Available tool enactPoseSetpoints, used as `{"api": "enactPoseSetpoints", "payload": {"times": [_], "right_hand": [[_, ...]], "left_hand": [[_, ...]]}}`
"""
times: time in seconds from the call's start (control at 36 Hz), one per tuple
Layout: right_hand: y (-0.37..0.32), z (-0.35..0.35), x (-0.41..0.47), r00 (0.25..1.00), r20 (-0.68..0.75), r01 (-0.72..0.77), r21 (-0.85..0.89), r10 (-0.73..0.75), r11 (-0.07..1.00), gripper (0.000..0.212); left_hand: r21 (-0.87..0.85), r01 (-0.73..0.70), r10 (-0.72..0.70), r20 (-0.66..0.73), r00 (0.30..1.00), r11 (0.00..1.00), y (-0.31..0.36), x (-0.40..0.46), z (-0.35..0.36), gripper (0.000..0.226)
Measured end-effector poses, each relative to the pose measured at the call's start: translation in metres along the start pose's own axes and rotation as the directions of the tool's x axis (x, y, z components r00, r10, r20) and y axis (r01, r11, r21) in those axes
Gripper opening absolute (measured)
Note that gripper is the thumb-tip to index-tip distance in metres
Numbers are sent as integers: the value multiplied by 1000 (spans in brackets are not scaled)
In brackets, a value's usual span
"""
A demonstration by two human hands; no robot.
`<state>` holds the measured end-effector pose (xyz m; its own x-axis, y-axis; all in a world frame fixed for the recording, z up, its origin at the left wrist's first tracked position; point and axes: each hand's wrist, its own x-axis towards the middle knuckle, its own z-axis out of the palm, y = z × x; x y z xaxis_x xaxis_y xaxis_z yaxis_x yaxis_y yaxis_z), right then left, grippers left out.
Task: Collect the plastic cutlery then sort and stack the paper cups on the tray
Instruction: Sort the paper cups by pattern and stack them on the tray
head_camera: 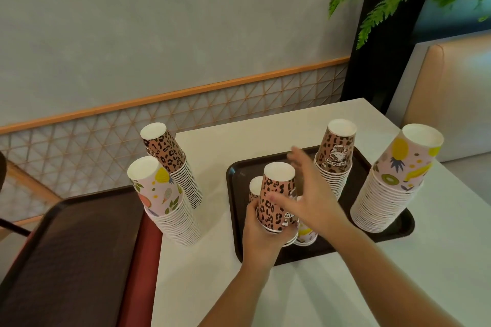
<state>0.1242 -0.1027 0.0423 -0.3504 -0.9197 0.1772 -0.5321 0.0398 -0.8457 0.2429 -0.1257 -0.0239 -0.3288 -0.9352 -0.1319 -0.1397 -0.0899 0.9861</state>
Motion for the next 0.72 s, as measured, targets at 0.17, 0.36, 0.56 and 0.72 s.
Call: {"api": "enactPoseSetpoints", "payload": {"times": [0.17, 0.36, 0.56, 0.72], "right_hand": [[5, 11, -6, 996, 69, -49, 8, 48, 999, 76], [-2, 5, -2, 998, -48, -35, 43, 37, 998, 65], [-12, -10, 9, 979, -202, -9, 89, 27, 996, 51], [-25, -40, 30, 890, -455, 45, 131, 20, 990, 58]], "left_hand": [[67, -37, 35, 20, 999, 997, 2, -4, 0, 98], [35, -59, 56, 87, 995, 998, 4, -9, -2, 92], [74, -18, 12, 82, 997, 997, -4, -11, 1, 94], [106, -2, -3, 50, 999, 994, -7, -8, -2, 88]]}}
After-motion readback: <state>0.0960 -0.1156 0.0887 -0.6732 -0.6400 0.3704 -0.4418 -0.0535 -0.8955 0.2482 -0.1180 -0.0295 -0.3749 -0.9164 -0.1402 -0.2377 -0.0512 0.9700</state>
